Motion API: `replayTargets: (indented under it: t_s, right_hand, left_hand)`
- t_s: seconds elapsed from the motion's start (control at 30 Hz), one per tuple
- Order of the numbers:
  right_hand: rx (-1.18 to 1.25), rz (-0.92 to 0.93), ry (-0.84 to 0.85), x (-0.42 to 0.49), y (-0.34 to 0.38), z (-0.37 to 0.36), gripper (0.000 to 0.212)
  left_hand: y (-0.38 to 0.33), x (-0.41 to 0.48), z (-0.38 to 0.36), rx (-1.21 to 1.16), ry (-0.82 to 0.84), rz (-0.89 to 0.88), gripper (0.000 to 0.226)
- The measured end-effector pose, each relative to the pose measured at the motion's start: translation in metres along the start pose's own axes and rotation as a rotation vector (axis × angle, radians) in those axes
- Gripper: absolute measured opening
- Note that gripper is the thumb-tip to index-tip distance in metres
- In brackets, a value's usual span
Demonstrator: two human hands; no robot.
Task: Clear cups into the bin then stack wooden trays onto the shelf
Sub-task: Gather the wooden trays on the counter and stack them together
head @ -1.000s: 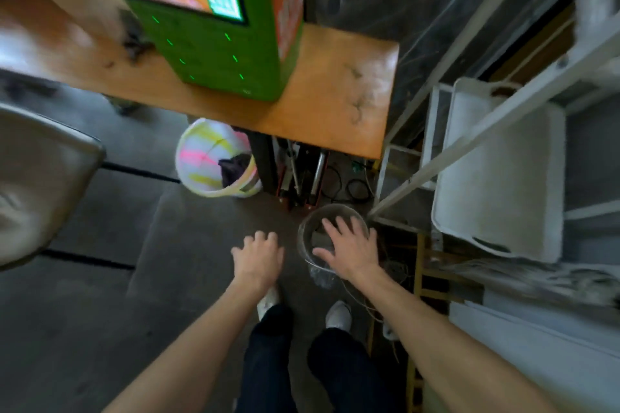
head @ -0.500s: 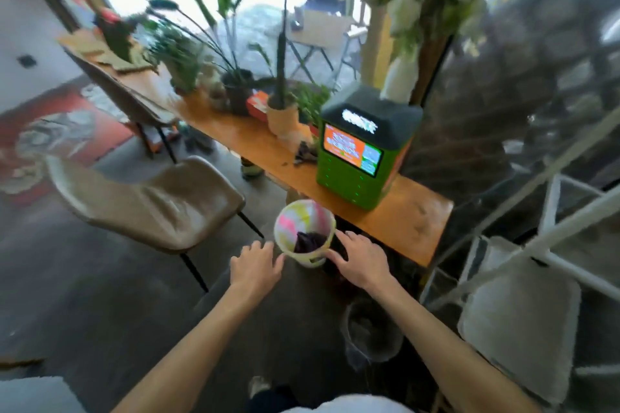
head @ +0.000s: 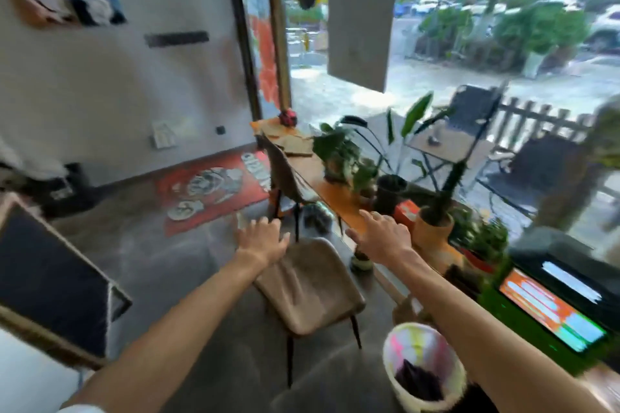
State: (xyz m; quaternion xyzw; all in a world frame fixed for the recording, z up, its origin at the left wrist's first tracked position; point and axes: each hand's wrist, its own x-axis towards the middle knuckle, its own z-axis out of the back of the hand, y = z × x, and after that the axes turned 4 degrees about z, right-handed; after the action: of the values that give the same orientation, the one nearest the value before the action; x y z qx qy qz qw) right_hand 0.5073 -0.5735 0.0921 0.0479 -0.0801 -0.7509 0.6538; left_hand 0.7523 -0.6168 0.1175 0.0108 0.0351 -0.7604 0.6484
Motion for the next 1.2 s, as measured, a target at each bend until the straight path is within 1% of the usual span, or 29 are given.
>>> replayTargets:
  t_s: [0.1, 0.27, 0.33, 0.43, 0.5, 0.7, 0.83, 1.03, 1.1, 1.2]
  right_hand:
    - [-0.010, 0.046, -0.036, 0.058, 0.054, 0.012, 0.069]
    - [-0.066, 0.146, -0.021, 0.145, 0.126, 0.013, 0.068]
    - [-0.072, 0.159, -0.010, 0.181, 0.147, 0.008, 0.069]
    - [-0.080, 0.163, 0.003, 0.232, 0.171, 0.003, 0.072]
    - [-0.054, 0.155, -0.022, 0.271, 0.183, 0.001, 0.072]
    - [0.019, 0.116, -0.096, 0.383, 0.213, 0.002, 0.061]
    - [0.024, 0.115, -0.064, 0.446, 0.244, -0.014, 0.050]
    - [-0.013, 0.043, 0.083, 0.566, 0.286, -0.046, 0.041]
    - [0.025, 0.001, 0.087, 0.606, 0.302, -0.059, 0.040]
    - [0.119, -0.066, 0.048, 0.657, 0.327, -0.080, 0.037]
  left_hand:
    - [0.044, 0.038, 0.027, -0.003, -0.033, 0.066, 0.049]
    - [0.116, 0.102, 0.051, 0.070, -0.018, 0.170, 0.059]
    - [0.141, 0.132, 0.057, 0.048, -0.012, 0.207, 0.061]
    - [0.177, 0.188, 0.064, -0.004, -0.009, 0.245, 0.058]
    - [0.200, 0.229, 0.068, -0.033, -0.028, 0.255, 0.053]
    - [0.251, 0.348, 0.078, -0.014, -0.043, 0.216, 0.046]
    - [0.282, 0.423, 0.067, 0.002, -0.005, 0.182, 0.044]
    - [0.332, 0.554, 0.056, -0.011, 0.053, 0.089, 0.043]
    - [0.352, 0.598, 0.050, -0.040, 0.044, 0.055, 0.042]
    - [0.385, 0.660, 0.042, -0.083, 0.041, 0.009, 0.041]
